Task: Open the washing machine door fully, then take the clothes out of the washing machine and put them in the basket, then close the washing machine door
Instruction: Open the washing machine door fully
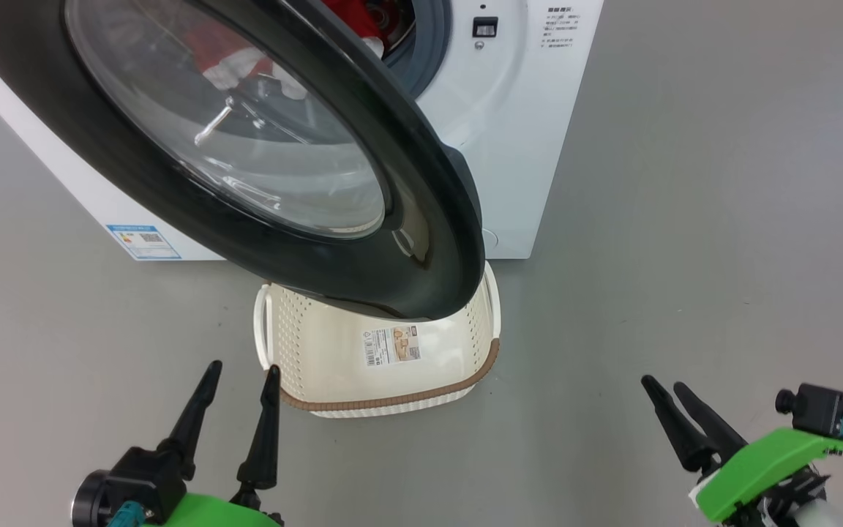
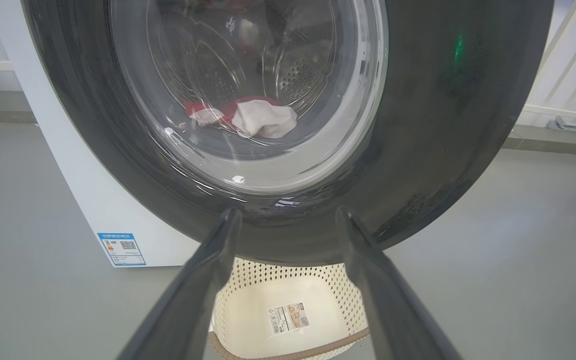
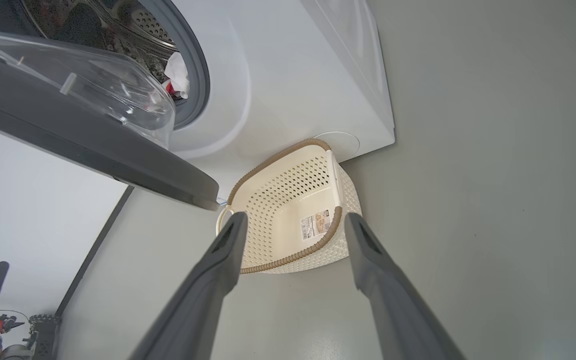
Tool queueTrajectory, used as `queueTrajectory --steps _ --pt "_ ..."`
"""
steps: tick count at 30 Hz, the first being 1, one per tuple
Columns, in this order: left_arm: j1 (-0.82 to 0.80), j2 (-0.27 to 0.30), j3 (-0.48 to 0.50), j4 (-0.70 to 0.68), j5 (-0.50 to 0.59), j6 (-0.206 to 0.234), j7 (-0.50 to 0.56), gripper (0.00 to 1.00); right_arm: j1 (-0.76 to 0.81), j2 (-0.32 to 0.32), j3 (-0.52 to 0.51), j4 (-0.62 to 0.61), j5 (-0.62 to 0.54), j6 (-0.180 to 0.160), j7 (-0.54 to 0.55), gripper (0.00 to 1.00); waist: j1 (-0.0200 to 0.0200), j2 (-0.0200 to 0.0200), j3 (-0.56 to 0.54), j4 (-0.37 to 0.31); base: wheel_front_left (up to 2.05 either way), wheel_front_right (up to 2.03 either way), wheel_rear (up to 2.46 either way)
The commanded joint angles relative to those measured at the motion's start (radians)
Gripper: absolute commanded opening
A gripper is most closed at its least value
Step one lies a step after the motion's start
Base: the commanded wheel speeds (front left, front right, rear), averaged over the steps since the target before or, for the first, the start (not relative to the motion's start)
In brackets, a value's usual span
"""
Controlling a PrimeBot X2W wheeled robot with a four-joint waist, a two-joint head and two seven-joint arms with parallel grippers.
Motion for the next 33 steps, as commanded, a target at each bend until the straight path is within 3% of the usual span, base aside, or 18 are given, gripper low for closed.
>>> queueTrajectory --steps 1,8,15,21,33 --pt "0.007 0.012 0.034 -0.018 0.007 -0.003 -0.012 1.00 -0.005 -0.029 0.032 -0.010 -0.015 0.004 -0.031 1.00 -0.0001 0.0000 0.000 0.000 0.00 0.00 0.00" --pt "0.008 0.012 0.035 -0.018 0.008 -0.003 -0.012 1.00 -0.044 -0.075 0.149 0.078 -0.120 0.004 -0.150 1.00 -0.0001 0.0000 -0.001 -0.003 0.00 0.00 0.00" --pt "0.005 0.012 0.036 -0.022 0.009 0.000 -0.012 1.00 -0.023 -0.031 -0.048 0.053 -0.427 0.004 -0.153 1.00 -0.0001 0.0000 0.005 -0.007 0.00 0.00 0.00" --pt "0.004 0.012 0.034 -0.022 0.011 0.000 -0.012 1.00 0.041 0.064 -0.236 -0.015 -0.623 0.004 -0.153 1.00 -0.0001 0.0000 0.003 -0.007 0.00 0.00 0.00" --pt "0.008 0.012 0.026 -0.025 0.010 0.001 -0.012 1.00 0.137 0.178 -0.410 -0.169 -0.811 0.004 -0.153 1.00 -0.0001 0.0000 -0.007 0.004 0.00 0.00 0.00"
